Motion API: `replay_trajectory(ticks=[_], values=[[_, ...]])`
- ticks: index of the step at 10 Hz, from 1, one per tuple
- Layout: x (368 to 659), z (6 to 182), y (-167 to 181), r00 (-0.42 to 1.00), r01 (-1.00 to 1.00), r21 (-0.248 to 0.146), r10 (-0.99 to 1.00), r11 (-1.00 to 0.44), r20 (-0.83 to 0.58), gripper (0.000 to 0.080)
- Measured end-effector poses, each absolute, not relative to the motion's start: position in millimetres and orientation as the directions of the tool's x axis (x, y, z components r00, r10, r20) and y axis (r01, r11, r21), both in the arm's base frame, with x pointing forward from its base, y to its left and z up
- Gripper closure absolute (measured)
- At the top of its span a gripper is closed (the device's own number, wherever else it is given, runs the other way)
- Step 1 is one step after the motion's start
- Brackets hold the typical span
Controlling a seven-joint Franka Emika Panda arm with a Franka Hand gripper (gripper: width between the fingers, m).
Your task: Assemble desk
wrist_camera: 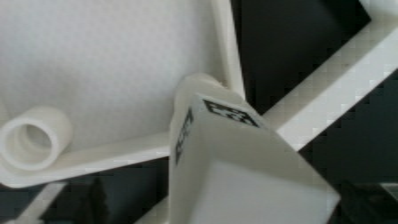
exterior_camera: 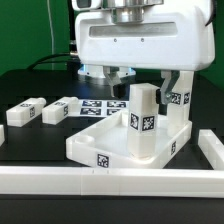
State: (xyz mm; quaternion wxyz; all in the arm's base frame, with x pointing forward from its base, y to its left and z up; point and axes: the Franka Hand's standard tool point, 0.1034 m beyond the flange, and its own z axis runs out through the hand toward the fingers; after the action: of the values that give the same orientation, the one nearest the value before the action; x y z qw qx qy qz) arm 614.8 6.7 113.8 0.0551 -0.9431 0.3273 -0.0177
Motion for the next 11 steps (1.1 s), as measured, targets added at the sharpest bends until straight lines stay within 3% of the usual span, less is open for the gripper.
replay_trajectory(ticks=[5,8,11], values=[[619.6,115.0,10.8,0.986,-0.152,-0.063,-0.155,-0.986,0.058,0.0151],[621.4,114.2,14.5,0.995,0.097,-0.035,0.096,-0.995,0.041,0.0151],[620.8,113.3,15.3,0.985,0.169,-0.032,0.168,-0.985,0.044,0.0175]])
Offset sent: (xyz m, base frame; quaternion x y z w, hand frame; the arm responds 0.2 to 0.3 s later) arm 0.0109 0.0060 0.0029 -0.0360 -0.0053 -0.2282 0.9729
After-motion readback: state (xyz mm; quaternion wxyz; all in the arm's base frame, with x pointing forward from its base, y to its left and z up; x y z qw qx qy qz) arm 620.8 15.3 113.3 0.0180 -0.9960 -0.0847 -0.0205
